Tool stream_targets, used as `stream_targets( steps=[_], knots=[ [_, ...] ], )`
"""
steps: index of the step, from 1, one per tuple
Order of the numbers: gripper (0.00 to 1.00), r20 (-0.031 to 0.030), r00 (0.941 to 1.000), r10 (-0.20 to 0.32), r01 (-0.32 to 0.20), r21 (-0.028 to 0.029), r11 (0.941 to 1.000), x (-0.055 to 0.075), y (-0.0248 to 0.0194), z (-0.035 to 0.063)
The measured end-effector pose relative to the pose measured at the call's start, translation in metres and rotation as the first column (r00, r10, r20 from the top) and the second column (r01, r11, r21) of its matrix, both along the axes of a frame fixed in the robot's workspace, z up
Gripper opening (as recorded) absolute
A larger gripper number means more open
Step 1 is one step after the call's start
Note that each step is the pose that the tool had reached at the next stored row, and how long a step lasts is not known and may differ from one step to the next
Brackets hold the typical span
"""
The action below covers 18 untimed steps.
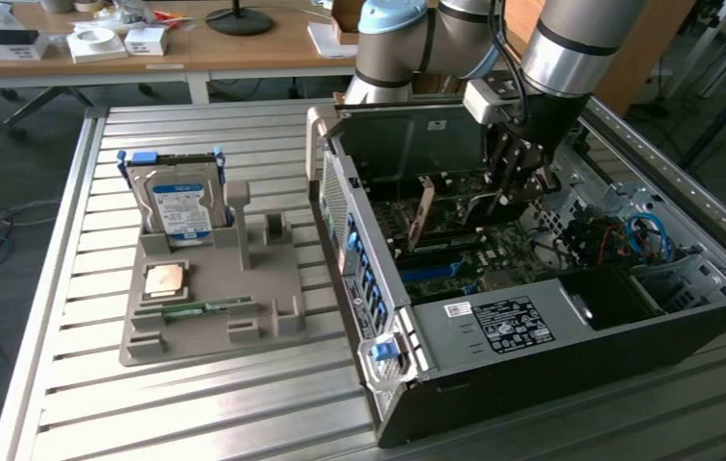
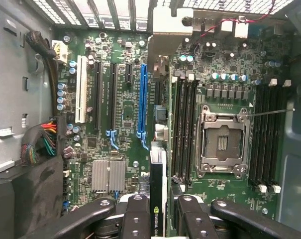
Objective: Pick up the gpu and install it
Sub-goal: 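Insert the gpu into the slot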
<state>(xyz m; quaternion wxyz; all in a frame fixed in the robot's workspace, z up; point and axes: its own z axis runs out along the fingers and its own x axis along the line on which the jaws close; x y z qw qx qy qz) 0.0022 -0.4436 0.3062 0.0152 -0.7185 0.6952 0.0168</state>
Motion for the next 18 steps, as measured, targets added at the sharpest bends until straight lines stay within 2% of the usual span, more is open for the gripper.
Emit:
stream_targets(
  steps=[7,13,18],
  knots=[
    [0.26,0.0003,1.0000,-0.002,0.002,0.0000,1.0000,-0.004,0.0000,-0.0005],
    [0.26,0.0045,1.0000,-0.006,0.006,0.0001,1.0000,-0.005,-0.0001,-0.0084],
    [0.26,0.0051,0.9999,-0.010,0.010,-0.0002,0.9999,-0.005,-0.0002,-0.0110]
  ],
)
